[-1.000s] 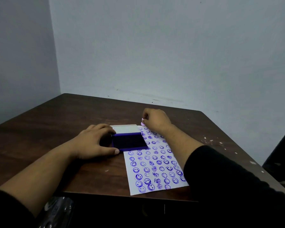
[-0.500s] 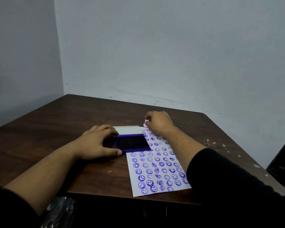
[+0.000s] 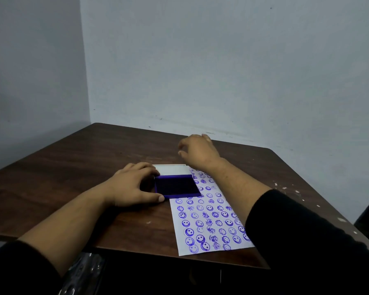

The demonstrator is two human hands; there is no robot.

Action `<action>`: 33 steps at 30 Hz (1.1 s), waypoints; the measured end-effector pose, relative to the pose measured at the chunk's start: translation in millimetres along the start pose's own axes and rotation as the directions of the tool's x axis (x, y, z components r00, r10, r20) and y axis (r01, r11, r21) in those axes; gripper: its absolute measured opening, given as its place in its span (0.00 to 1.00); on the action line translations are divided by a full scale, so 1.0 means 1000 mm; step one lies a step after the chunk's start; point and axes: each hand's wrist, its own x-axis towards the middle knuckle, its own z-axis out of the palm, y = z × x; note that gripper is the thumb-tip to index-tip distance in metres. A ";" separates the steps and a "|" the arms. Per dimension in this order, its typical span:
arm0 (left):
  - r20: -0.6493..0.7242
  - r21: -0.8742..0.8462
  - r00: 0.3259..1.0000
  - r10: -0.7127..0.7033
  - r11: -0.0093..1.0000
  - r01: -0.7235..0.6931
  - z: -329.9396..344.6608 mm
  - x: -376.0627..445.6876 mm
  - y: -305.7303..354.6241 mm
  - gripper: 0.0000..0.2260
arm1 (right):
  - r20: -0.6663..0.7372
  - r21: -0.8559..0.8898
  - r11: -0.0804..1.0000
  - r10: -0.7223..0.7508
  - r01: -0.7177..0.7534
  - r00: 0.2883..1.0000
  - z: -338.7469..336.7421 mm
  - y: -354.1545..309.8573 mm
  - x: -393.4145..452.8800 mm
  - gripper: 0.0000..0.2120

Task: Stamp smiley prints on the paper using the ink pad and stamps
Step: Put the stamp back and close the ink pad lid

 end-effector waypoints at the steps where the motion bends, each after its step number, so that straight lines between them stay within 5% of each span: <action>1: -0.001 0.002 1.000 -0.001 1.000 0.001 0.000 0.000 0.000 0.37 | 0.021 -0.008 1.000 -0.012 0.012 1.000 0.001 -0.003 0.001 0.12; 9: 0.007 0.019 1.000 -0.003 1.000 0.003 0.001 0.001 -0.002 0.38 | 0.253 -0.002 1.000 -0.028 0.030 0.967 0.014 -0.014 0.003 0.16; 25: -0.007 -0.045 1.000 -0.001 0.999 0.001 -0.001 -0.002 0.002 0.49 | 0.201 0.011 1.000 -0.010 0.008 0.980 0.008 -0.024 -0.004 0.19; 33: -0.054 -0.158 0.999 -0.002 0.987 -0.007 0.000 -0.006 0.000 0.56 | 0.049 -0.036 0.998 -0.053 0.055 0.997 -0.009 -0.025 -0.015 0.19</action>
